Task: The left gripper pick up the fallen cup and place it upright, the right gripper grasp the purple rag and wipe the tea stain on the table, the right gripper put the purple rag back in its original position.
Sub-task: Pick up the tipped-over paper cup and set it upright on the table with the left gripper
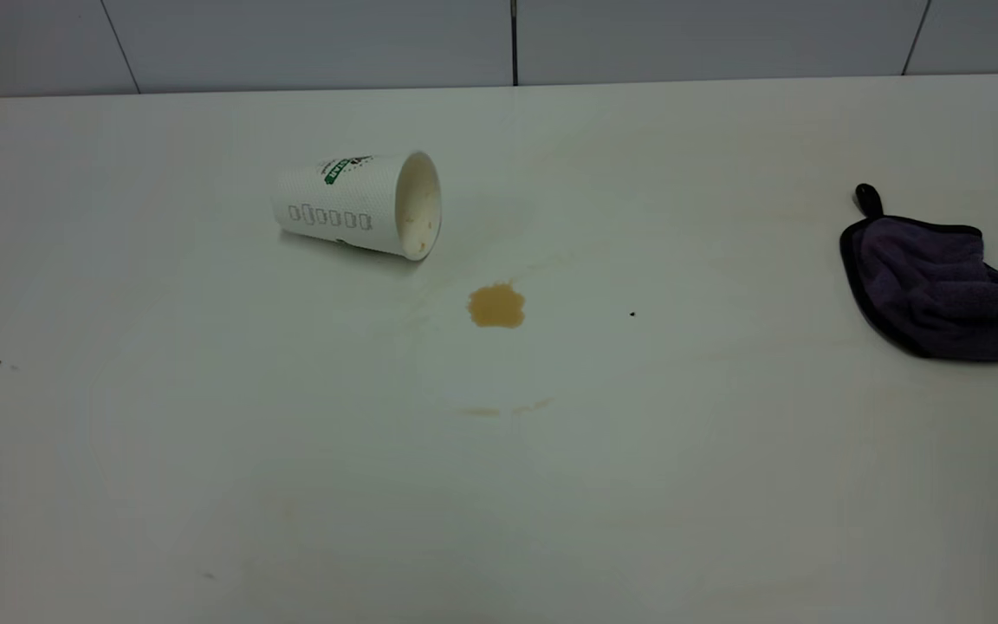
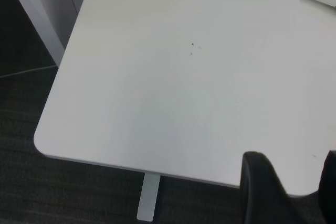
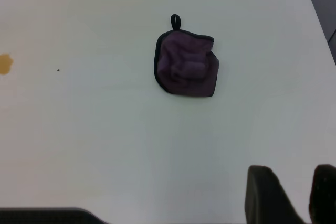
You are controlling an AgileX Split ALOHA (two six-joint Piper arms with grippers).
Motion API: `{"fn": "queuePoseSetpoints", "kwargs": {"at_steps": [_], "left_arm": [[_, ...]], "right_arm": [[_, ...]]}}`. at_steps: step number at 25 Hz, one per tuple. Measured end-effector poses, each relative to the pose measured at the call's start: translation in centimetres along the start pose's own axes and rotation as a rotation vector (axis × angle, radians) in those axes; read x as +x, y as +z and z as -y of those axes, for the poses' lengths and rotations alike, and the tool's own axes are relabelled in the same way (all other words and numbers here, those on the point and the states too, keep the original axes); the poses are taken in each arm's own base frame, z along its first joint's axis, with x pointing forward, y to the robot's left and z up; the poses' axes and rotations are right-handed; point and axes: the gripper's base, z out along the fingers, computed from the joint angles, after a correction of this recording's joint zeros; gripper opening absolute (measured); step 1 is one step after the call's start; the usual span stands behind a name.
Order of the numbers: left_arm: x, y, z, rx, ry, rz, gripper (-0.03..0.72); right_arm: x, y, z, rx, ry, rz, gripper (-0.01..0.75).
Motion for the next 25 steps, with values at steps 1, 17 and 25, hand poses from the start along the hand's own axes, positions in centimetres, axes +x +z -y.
{"fn": "queuePoseSetpoints", "kwargs": {"at_steps": [1,17,25], "left_arm": [[0.0,0.0,0.0,0.0,0.0,0.0,0.313],[0.0,0.0,0.0,-0.003,0.001,0.001,0.313],[-4.3,0.2,-0.6,-0.118,0.061,-0.08,0.313]], "right_arm": [[0.0,0.0,0.0,0.0,0.0,0.0,0.242],[0.0,0.0,0.0,0.0,0.0,0.0,0.242],[0.0,0.0,0.0,0.0,0.0,0.0,0.242]]}}
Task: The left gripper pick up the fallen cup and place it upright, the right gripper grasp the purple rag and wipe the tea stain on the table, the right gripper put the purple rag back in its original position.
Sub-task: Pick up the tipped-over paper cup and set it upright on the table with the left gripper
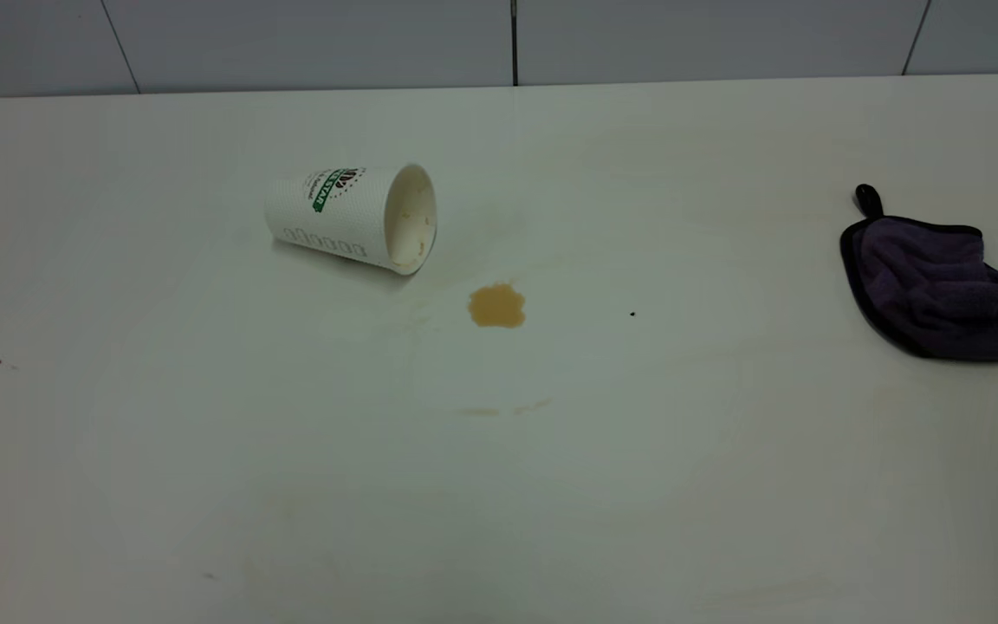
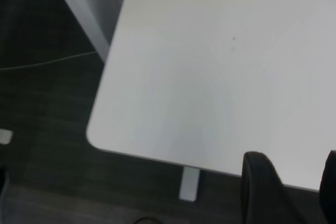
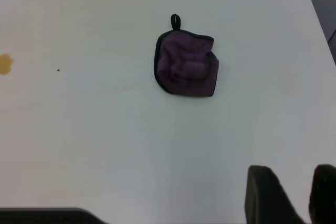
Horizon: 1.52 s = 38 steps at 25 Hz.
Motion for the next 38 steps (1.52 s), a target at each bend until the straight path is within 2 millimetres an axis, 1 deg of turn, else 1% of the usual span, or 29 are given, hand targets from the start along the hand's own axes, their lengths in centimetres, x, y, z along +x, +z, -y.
{"fn": "queuePoseSetpoints", "kwargs": {"at_steps": [3,6,8,11,13,17,19,21,24,25,27,29,32,36,38], "left_arm": [[-3.6,0.6,0.1,-0.032,0.036,-0.056,0.313],[-7.2,2.1,0.5,-0.044,0.07,-0.096,0.314],[-9.2,3.4,0.8,-0.048,0.092,-0.116,0.329],[-11.8,5.3,1.4,-0.046,0.116,-0.134,0.388],[-13.0,6.6,2.1,-0.035,0.14,-0.159,0.45],[-15.2,9.4,4.3,-0.03,0.234,-0.209,0.563],[-16.1,11.1,5.9,-0.051,0.276,-0.224,0.59],[-17.0,12.6,7.7,-0.085,0.305,-0.223,0.597],[-17.9,14.9,11.6,-0.116,0.376,-0.219,0.597],[-17.9,16.0,13.2,-0.127,0.41,-0.227,0.597],[-18.1,17.4,16.1,-0.139,0.466,-0.218,0.597],[-17.7,19.1,19.2,-0.142,0.526,-0.227,0.597],[-16.9,21.4,23.1,-0.144,0.586,-0.23,0.596],[-15.7,24.2,27.5,-0.137,0.659,-0.235,0.595],[-15.3,25.2,29.5,-0.131,0.69,-0.225,0.595]], "right_arm": [[0.0,0.0,0.0,0.0,0.0,0.0,0.242],[0.0,0.0,0.0,0.0,0.0,0.0,0.242],[0.0,0.0,0.0,0.0,0.0,0.0,0.242],[0.0,0.0,0.0,0.0,0.0,0.0,0.242],[0.0,0.0,0.0,0.0,0.0,0.0,0.242],[0.0,0.0,0.0,0.0,0.0,0.0,0.242],[0.0,0.0,0.0,0.0,0.0,0.0,0.242],[0.0,0.0,0.0,0.0,0.0,0.0,0.242],[0.0,0.0,0.0,0.0,0.0,0.0,0.242],[0.0,0.0,0.0,0.0,0.0,0.0,0.242],[0.0,0.0,0.0,0.0,0.0,0.0,0.242],[0.0,0.0,0.0,0.0,0.0,0.0,0.242],[0.0,0.0,0.0,0.0,0.0,0.0,0.242],[0.0,0.0,0.0,0.0,0.0,0.0,0.242],[0.0,0.0,0.0,0.0,0.0,0.0,0.242]]}}
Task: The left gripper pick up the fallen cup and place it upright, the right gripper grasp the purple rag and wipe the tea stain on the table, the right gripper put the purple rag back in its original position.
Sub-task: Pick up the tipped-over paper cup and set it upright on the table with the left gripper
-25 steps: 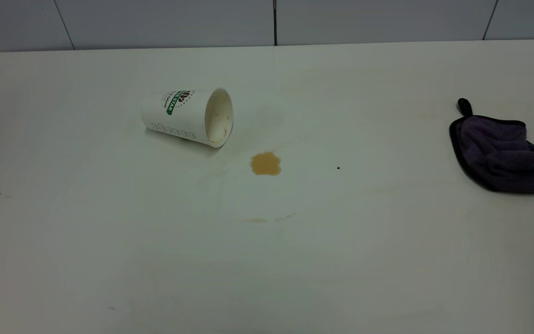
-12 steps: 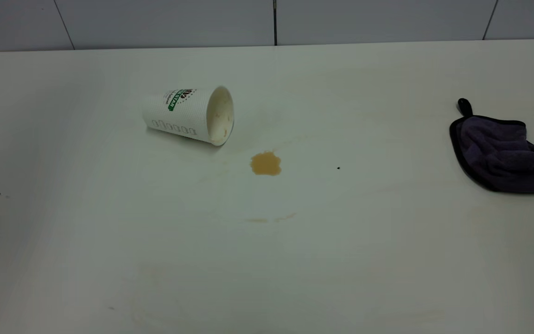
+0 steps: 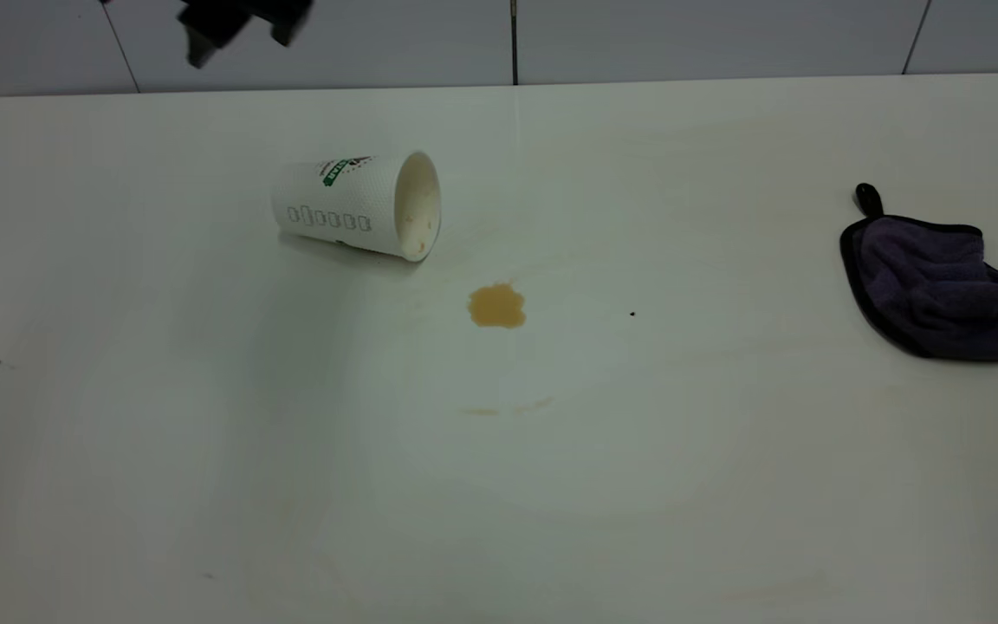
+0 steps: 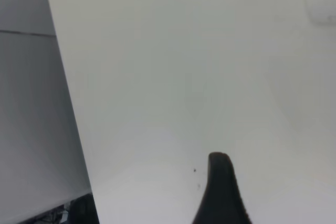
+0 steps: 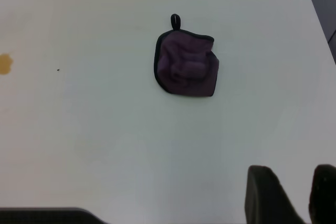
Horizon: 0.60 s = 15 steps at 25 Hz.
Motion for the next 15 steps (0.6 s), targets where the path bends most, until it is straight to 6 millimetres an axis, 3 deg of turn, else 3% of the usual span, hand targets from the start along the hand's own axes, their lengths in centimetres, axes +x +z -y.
{"fn": "queuePoseSetpoints", "kwargs": {"at_steps": [9,15], "left_arm": [[-4.0,2.5,8.6,-0.003,0.12,0.082,0.593],[-5.4,5.5,12.2,-0.018,0.158,0.115,0.592]], "right_arm": [[0.0,0.0,0.0,0.0,0.0,0.0,0.242],[0.0,0.0,0.0,0.0,0.0,0.0,0.242]]}}
